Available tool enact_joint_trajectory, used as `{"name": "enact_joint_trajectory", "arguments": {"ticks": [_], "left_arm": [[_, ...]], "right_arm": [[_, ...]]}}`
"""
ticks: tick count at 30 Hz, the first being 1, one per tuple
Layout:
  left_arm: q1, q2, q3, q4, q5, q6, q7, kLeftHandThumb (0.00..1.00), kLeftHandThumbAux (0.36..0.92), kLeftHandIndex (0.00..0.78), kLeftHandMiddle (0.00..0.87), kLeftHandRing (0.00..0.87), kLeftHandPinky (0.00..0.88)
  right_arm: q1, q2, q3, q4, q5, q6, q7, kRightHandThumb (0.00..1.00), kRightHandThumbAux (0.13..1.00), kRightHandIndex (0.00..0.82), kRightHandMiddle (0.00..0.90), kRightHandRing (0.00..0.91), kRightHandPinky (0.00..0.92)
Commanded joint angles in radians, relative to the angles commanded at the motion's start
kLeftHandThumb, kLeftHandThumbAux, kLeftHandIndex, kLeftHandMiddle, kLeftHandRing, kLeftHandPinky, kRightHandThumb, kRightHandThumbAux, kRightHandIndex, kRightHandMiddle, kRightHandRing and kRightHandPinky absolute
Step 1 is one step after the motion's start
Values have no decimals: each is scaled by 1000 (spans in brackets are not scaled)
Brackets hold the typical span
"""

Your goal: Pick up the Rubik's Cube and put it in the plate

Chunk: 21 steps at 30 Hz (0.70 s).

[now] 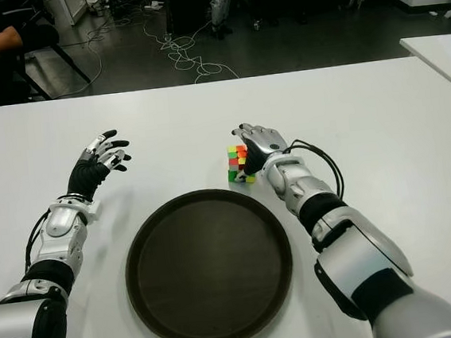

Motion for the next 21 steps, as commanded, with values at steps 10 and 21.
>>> {"name": "enact_joint_trajectory", "arguments": {"ticks": [10, 21], "left_arm": [[2, -3, 1, -5, -3, -6, -3, 426, 635, 151, 287, 375, 437], [1, -4, 3, -5, -6, 3, -4, 445, 636, 153, 279, 365, 434]], "right_arm": [[-6, -11, 26, 0, -16, -35, 66, 0, 775, 89, 91, 124, 186], [-12, -13, 57, 8, -28, -33, 104, 0, 786, 92, 91, 125, 188]]}}
